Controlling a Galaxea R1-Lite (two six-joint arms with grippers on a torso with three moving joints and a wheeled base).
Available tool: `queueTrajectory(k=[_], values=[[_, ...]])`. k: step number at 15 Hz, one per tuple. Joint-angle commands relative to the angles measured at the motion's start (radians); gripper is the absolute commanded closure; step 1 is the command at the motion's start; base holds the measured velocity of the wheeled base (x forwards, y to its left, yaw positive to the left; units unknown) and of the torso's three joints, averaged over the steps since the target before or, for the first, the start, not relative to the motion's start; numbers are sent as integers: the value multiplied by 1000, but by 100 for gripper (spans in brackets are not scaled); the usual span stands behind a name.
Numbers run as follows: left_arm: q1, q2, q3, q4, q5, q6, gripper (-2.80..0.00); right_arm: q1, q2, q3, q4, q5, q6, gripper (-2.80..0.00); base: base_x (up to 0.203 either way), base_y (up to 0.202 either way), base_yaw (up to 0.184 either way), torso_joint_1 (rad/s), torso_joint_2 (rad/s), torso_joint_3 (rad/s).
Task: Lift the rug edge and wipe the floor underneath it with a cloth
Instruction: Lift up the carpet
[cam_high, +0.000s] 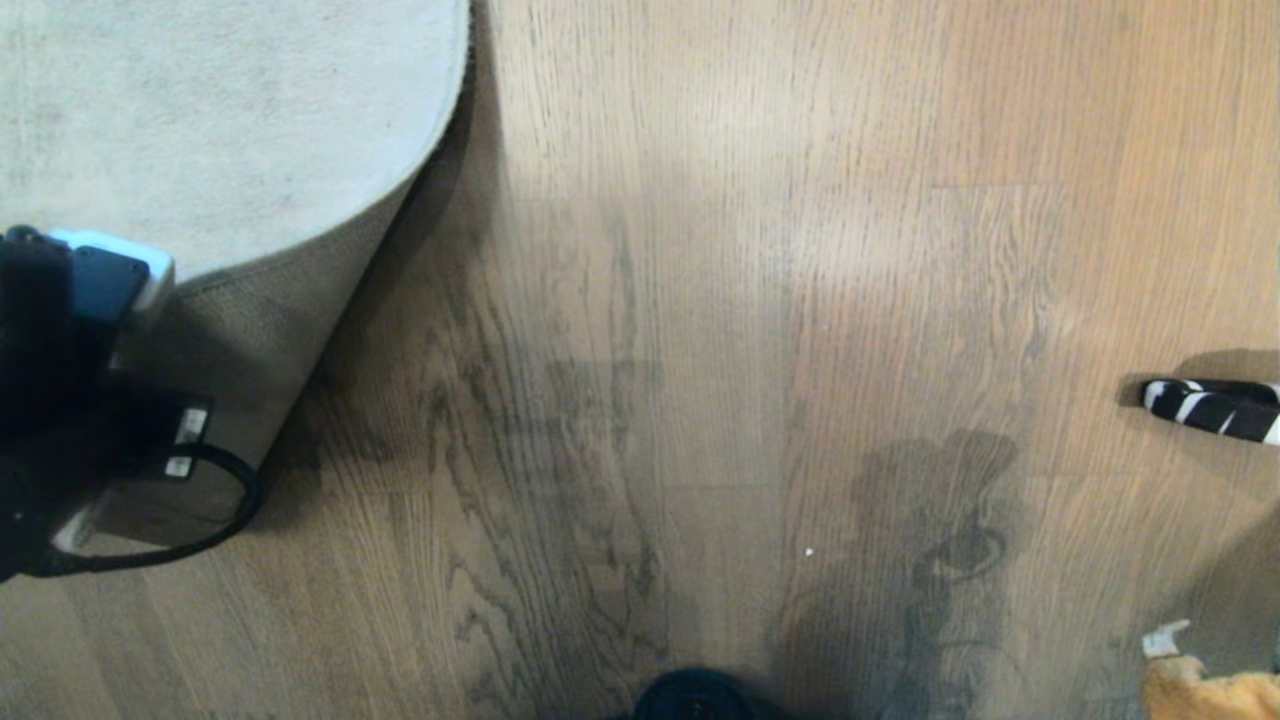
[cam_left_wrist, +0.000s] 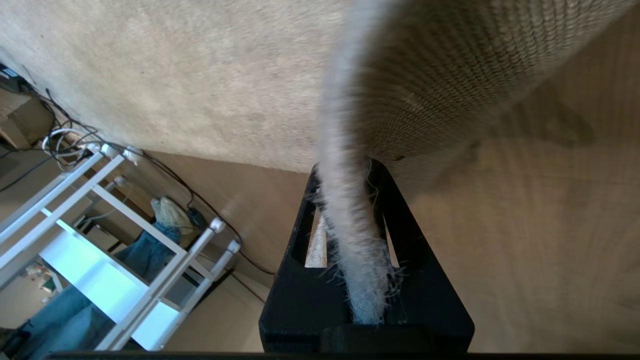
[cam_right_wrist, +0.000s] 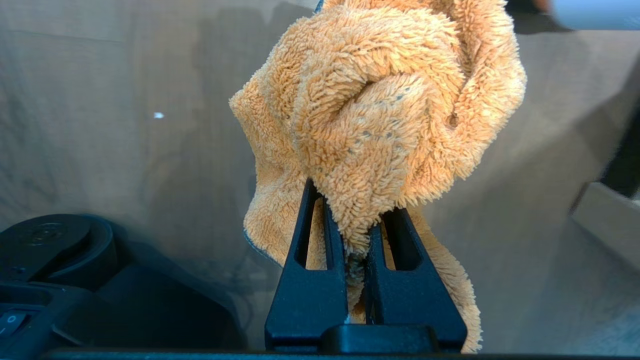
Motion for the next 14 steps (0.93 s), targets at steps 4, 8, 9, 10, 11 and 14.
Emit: queueTrajectory(k=[4,8,9,10,11,14], values=[[0,3,5,2,5,0,0,0,1,0,0,0,0,0,0,196,0,1,3,3],[0,7,3,0,5,0,0,0,1,0,0,0,-1,0,0,193,-3,2,1,2],[0,7,2,-1,5,0,0,1,1,0,0,0,0,0,0,192,-3,2,0,-1],[0,7,2,-2,5,0,0,0,1,0,0,0,0,0,0,195,-3,2,3,2],[0,6,-1,-2,5,0,0,0,1,0,0,0,0,0,0,195,-2,6,7,2],[0,3,-2,-2,7,-1,0,0,1,0,0,0,-1,0,0,182,-4,1,2,2]])
